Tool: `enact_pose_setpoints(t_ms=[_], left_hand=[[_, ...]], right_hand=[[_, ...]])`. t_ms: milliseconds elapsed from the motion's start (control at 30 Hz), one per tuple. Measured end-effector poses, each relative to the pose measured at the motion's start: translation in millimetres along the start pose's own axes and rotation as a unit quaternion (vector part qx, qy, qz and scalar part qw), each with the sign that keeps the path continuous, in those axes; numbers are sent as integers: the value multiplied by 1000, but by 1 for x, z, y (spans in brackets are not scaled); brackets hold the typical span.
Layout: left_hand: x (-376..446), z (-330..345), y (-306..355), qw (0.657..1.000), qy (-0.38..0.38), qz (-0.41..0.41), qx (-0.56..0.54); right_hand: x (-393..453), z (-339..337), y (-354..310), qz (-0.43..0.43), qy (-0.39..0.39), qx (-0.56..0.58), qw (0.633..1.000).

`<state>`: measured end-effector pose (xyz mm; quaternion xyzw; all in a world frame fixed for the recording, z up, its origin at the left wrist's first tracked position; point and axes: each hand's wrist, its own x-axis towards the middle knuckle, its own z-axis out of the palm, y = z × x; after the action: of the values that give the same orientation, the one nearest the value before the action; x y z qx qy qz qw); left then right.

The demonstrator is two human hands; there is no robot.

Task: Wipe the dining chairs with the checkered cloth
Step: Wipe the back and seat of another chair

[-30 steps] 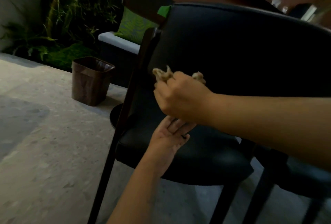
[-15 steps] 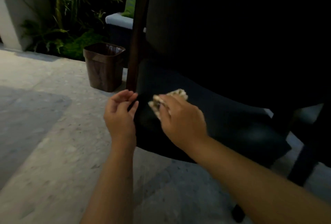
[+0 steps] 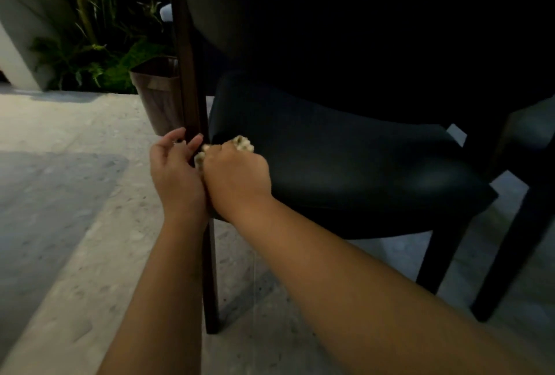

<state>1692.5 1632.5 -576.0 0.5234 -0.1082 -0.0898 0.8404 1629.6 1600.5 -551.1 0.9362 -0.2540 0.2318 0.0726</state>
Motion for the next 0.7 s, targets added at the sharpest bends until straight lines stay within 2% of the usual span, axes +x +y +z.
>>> enact_pose_setpoints(t_ms=[67, 167, 267, 300, 367, 467, 533, 700], left_hand=[[-11, 4, -3, 995, -18, 55, 79], [-21, -7, -12, 972, -95, 143, 160], [-21, -28, -17, 934, -170, 157, 270], [-22, -32, -17, 910, -190, 162, 330], [-31, -38, -17, 833, -222, 214, 460], [-49, -27, -15, 720, -293, 314, 545], [-58, -8, -16, 683, -341, 311, 566], [-48, 18, -19, 601, -369, 206, 679]], right_hand=[[-8, -8, 12, -13, -2, 1, 1000], [-22, -16, 38, -12, -12, -12, 1000], [-31, -18, 57, -18, -42, -45, 998], [-34, -20, 61, -18, -49, -47, 998], [-39, -24, 69, -14, -58, -44, 997], [-47, -29, 84, -12, -54, -40, 998], [-53, -31, 96, -8, -49, -38, 998], [-71, -36, 135, 27, -34, -48, 998]])
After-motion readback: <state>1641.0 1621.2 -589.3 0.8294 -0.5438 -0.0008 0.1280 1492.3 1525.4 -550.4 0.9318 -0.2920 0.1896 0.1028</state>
